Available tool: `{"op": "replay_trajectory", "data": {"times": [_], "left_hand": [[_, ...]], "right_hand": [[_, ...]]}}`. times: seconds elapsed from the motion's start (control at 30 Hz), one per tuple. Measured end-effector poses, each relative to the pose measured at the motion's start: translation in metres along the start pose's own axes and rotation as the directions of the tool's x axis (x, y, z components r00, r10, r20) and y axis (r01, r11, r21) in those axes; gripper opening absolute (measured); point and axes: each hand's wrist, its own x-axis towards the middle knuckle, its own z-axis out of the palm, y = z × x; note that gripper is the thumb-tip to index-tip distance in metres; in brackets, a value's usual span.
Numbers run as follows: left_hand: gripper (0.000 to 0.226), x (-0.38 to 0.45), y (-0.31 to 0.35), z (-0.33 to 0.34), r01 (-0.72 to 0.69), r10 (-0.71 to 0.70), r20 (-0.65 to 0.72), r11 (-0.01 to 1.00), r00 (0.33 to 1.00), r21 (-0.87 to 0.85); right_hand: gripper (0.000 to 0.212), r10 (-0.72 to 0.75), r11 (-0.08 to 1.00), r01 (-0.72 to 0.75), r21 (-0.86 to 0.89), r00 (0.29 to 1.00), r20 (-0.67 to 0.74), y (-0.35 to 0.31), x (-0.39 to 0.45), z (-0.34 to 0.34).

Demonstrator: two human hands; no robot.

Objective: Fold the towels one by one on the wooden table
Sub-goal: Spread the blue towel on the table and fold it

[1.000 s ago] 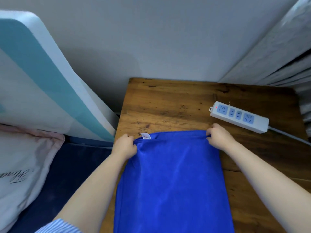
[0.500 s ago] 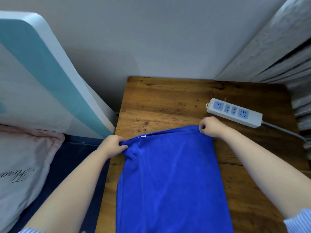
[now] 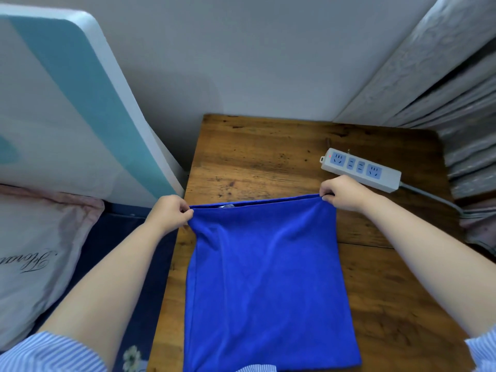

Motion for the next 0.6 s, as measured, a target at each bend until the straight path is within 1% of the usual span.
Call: {"op": "replay_trajectory", "data": {"times": [0.07,0.13,0.3,0.4,0.43,0.47,0.53,0.6], "left_hand": [[0.015,-0.007,0.001,-0.004,-0.019,0.019,-0.049,1.0,0.999,-0.005],[0.015,-0.015,0.0,-0.006,-0.049,0.048,-0.076,0.999,0.996,-0.011],[0.024,-0.038,-0.001,-0.014,-0.129,0.13,-0.127,0.992,0.983,0.013],[0.036,-0.051,0.002,-0.023,-0.169,0.175,-0.175,0.984,0.969,0.051],[0.037,-0.059,0.004,-0.026,-0.179,0.188,-0.193,0.982,0.963,0.063],[0.035,-0.063,0.005,-0.028,-0.183,0.194,-0.202,0.98,0.96,0.071],[0.021,-0.075,0.008,-0.032,-0.204,0.22,-0.205,0.974,0.954,0.097],[0.005,-0.087,0.01,-0.037,-0.247,0.282,-0.186,0.95,0.941,0.188]], "right_hand": [[0.015,0.003,1.0,-0.003,-0.027,1.0,-0.016,-0.002,-0.008,-0.002],[0.014,0.014,0.999,-0.016,-0.052,0.999,-0.032,-0.003,-0.017,0.0],[0.004,0.015,0.995,-0.023,-0.093,0.996,-0.091,-0.01,-0.047,0.003],[0.011,0.044,0.995,-0.057,-0.086,0.989,-0.138,-0.02,-0.068,0.002],[0.012,0.054,0.994,-0.068,-0.086,0.986,-0.157,-0.024,-0.077,0.002],[0.013,0.066,0.994,-0.08,-0.076,0.982,-0.175,-0.027,-0.083,0.001],[0.014,0.087,0.992,-0.104,-0.074,0.976,-0.201,-0.033,-0.098,0.0],[0.022,0.06,0.986,-0.092,-0.142,0.974,-0.218,-0.035,-0.113,0.001]]}}
